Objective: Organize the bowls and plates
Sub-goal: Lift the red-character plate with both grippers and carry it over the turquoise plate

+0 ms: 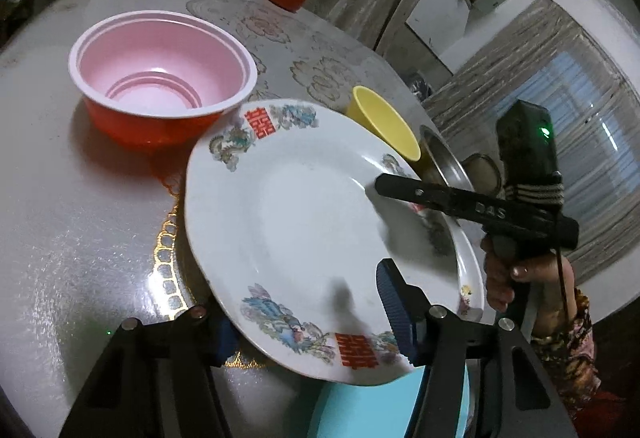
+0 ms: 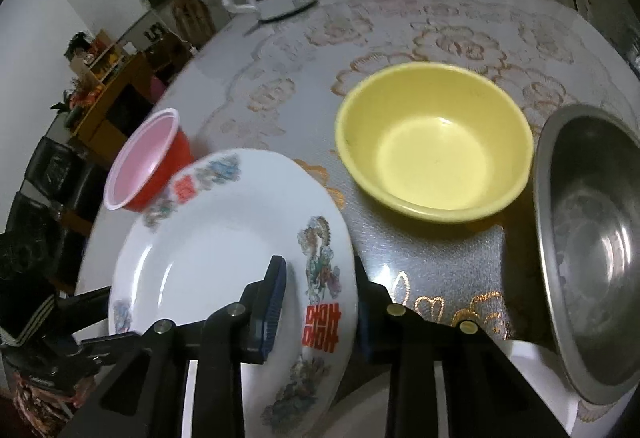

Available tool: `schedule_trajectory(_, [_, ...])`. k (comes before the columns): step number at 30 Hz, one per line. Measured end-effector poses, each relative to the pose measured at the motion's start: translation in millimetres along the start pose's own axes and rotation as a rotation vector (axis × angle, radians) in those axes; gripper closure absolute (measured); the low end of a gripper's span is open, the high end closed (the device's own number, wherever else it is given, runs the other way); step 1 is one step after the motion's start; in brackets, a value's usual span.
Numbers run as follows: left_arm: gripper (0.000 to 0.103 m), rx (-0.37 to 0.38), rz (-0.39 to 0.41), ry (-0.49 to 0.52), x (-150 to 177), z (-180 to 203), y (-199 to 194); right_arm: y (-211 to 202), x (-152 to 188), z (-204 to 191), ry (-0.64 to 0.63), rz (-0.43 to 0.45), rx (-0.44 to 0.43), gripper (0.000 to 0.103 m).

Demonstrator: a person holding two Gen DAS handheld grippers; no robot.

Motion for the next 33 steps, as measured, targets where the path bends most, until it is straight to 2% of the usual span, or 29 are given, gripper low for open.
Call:
schedule_trajectory(6, [0.042,0.009,0.036,-0.003,2,1,-10,-22,5,-7,0.011,0.030,-0.057,0.076])
schedule_trajectory(10, [0.042,-0.008,0.051,0.024,3,4,-16,-27,13,-11,-0.004,0.035,-0.049,0.079])
schedule_trajectory(13, [0.042,0.009,0.059,0.030,3,7,-19,-29,23,-12,0.002,0.037,-0.056,0.081])
schedule_trajectory(16, [0.042,-0.034,0.049,0.079,6,10,-15,-31,28,-15,0.003,0.053,-0.070,0.081])
schedule_trajectory(20, [0.042,-0.023,0.042,0.054,10,5,-11,-31,36,-17,-0.030,0.072,-0.032,0.081])
schedule_trajectory(33, [0.042,-0.003,0.067,0.089,12,21,-17,-41,60,-15,-0.001,0.106,-0.056,0.080])
Point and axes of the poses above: each gripper's, at about its wrist camera, not at the fingertips, and y roughly the way its jaws point, z to its right, x to its underside, the point moved 8 cm from there along y, roughly the way its jaws point, and after that the axes turned 15 degrees about x, right-handed, at the moved point
